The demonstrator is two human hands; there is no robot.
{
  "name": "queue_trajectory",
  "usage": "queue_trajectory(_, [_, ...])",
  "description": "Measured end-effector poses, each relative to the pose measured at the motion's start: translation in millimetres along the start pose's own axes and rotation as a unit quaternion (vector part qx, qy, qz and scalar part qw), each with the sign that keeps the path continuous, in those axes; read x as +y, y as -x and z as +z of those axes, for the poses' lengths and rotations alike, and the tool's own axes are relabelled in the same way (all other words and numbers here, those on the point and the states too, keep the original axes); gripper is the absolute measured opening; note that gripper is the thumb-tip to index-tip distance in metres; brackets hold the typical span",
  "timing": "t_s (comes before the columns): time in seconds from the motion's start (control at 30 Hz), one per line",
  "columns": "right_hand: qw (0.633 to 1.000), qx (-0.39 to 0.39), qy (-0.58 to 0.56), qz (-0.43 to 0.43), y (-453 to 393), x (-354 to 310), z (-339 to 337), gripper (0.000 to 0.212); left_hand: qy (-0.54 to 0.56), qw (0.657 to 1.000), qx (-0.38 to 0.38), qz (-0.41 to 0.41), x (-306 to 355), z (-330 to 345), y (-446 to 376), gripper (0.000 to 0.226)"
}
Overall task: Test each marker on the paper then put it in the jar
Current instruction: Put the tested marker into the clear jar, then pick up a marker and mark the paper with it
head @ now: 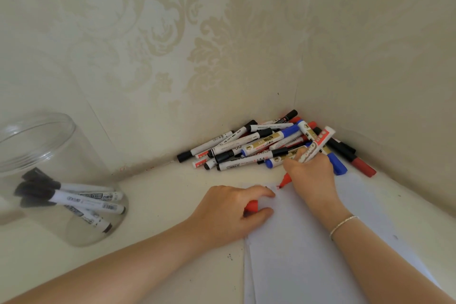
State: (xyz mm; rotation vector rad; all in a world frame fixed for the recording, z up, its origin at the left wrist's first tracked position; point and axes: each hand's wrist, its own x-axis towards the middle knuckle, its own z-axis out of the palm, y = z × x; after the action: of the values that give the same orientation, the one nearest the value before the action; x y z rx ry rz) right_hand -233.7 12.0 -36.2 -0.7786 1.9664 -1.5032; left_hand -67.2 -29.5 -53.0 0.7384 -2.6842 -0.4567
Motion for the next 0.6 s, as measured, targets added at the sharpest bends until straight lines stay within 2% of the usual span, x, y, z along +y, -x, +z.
queue_trajectory(0.07, [0.998, -0.001, -0.068, -0.006, 1, -3, -4, 0.028, 0.049, 0.998, -0.003, -0.037, 1, -4, 0, 0.027])
queue_trajectory(0.13, [0.988, -0.032, -0.149, -0.013, 6, -11, -6, 0.024, 0.159, 0.983, 0.006, -0.087, 1, -10, 0, 0.019])
queue_trajectory(0.2, [0.964, -0.104, -0.246, -0.009, 14, -25, -5, 0.016, 0.264, 0.956, 0.022, -0.123, 2, -17, 0, 0.008])
queue_trajectory(0.3, [0.922, -0.186, -0.339, -0.007, 27, -44, -1, 0.021, 0.376, 0.914, 0.025, -0.154, 6, -28, 1, 0.010])
queue_trajectory(0.37, [0.916, -0.191, -0.352, -0.014, 34, -52, 4, 0.027, 0.424, 0.892, 0.026, -0.157, 9, -36, 4, 0.007])
queue_trajectory(0.43, [0.925, -0.179, -0.334, -0.030, 39, -56, 10, 0.030, 0.458, 0.876, 0.028, -0.146, 10, -42, 7, 0.016])
queue_trajectory(0.6, [0.945, -0.139, -0.292, -0.054, 45, -55, 21, 0.030, 0.484, 0.864, 0.038, -0.134, 9, -54, 17, 0.019])
